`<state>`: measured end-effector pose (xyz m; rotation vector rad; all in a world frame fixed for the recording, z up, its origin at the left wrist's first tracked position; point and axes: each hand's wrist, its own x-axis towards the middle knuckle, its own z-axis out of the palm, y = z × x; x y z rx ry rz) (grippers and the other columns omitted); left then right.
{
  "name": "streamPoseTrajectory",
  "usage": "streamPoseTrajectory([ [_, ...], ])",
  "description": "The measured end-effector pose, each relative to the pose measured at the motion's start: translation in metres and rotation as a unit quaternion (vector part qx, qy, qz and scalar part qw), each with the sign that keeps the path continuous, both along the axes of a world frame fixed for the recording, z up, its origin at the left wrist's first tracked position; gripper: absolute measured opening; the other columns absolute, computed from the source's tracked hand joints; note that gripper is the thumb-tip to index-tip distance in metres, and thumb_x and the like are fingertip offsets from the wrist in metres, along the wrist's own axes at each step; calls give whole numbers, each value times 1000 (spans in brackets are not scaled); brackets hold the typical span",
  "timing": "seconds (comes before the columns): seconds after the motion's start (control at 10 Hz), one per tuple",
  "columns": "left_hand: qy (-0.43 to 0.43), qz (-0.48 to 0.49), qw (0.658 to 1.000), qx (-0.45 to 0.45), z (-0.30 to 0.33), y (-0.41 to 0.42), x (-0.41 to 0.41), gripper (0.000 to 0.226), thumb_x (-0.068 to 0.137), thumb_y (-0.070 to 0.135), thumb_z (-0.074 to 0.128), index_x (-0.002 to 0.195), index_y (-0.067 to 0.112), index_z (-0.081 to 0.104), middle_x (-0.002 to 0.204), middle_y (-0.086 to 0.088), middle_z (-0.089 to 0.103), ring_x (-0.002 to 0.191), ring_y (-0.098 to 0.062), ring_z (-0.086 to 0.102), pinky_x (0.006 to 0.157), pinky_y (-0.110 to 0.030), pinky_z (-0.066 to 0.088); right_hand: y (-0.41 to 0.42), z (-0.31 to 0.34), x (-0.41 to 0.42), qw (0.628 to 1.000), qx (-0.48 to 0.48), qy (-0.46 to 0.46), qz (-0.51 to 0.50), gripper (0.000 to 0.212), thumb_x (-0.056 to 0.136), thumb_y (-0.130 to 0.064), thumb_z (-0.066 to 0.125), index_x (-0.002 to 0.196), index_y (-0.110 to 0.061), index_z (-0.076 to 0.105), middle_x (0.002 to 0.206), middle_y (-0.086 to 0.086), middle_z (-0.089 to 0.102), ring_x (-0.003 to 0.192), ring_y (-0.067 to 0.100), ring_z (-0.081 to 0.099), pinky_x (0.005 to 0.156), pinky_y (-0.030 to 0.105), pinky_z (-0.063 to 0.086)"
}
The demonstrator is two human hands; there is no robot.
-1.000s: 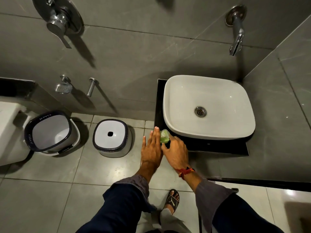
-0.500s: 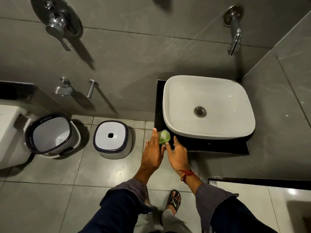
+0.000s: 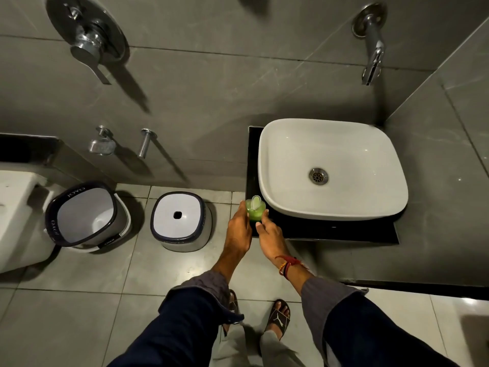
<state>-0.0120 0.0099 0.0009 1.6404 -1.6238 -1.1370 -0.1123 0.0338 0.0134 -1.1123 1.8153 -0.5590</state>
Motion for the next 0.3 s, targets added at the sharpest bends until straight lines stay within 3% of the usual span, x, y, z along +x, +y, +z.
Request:
streamPoseTrajectory([
  [0.1, -8, -7, 1000, 8, -2, -11, 5, 46, 99, -2, 46, 143, 11, 45, 112, -3, 66, 97, -15, 58, 77, -1, 41, -13, 0, 2, 1000, 7, -5, 1, 53, 105, -17, 40, 154, -16, 21, 135, 23, 56, 121, 34, 55, 99, 33, 42],
  [0.2, -23, -18, 999, 14, 1, -19, 11, 53, 102, 0, 40, 153, 9, 33, 131, -10, 64, 113, -21, 61, 88, -3, 40, -19, 6, 4, 1000, 3, -3, 4, 53, 105, -17, 40, 154, -18, 22, 129, 22, 59, 112, 31, 59, 91, 31, 43],
  [0.3, -29, -58, 998, 5, -7, -20, 13, 60, 98, -5, 41, 155, 6, 28, 139, -19, 60, 126, -35, 58, 104, -33, 46, -16, 2, 3, 1000, -1, -4, -7, 53, 105, -18, 40, 154, -18, 20, 130, 22, 58, 110, 28, 58, 91, 30, 41],
])
